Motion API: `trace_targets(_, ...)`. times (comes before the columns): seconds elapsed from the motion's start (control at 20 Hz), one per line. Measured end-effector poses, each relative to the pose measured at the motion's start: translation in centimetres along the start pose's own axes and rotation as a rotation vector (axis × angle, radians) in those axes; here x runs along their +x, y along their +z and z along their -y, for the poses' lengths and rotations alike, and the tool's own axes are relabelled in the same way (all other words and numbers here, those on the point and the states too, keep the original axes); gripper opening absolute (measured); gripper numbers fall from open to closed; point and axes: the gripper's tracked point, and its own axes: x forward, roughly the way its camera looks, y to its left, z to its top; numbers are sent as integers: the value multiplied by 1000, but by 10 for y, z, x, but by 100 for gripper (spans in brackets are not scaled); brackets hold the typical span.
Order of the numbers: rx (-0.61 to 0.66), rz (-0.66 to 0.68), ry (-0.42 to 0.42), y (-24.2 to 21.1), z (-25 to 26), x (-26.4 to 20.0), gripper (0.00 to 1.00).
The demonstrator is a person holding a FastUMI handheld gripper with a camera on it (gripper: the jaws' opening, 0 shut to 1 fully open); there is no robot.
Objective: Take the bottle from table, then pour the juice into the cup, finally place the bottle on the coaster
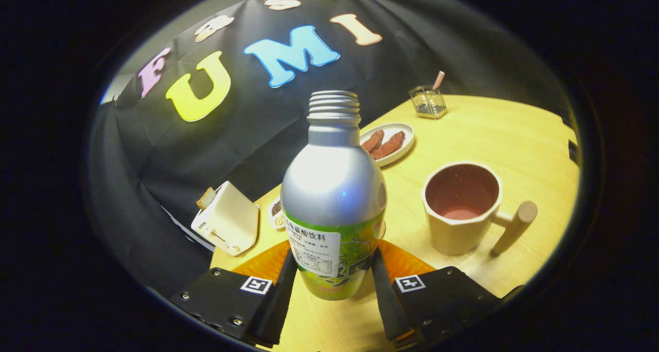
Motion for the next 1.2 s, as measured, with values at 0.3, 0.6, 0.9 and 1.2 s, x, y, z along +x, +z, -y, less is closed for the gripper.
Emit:
trace_targets(0.3, -99, 77, -54, 19, -7, 26, 72)
trace_targets(0.6, -207, 115, -103, 29, -3, 54, 74)
trace_targets(0.9, -240, 142, -129, 36, 2, 80, 74)
trace_targets(1.2, -301, 134, -144, 22, 4, 93, 76)
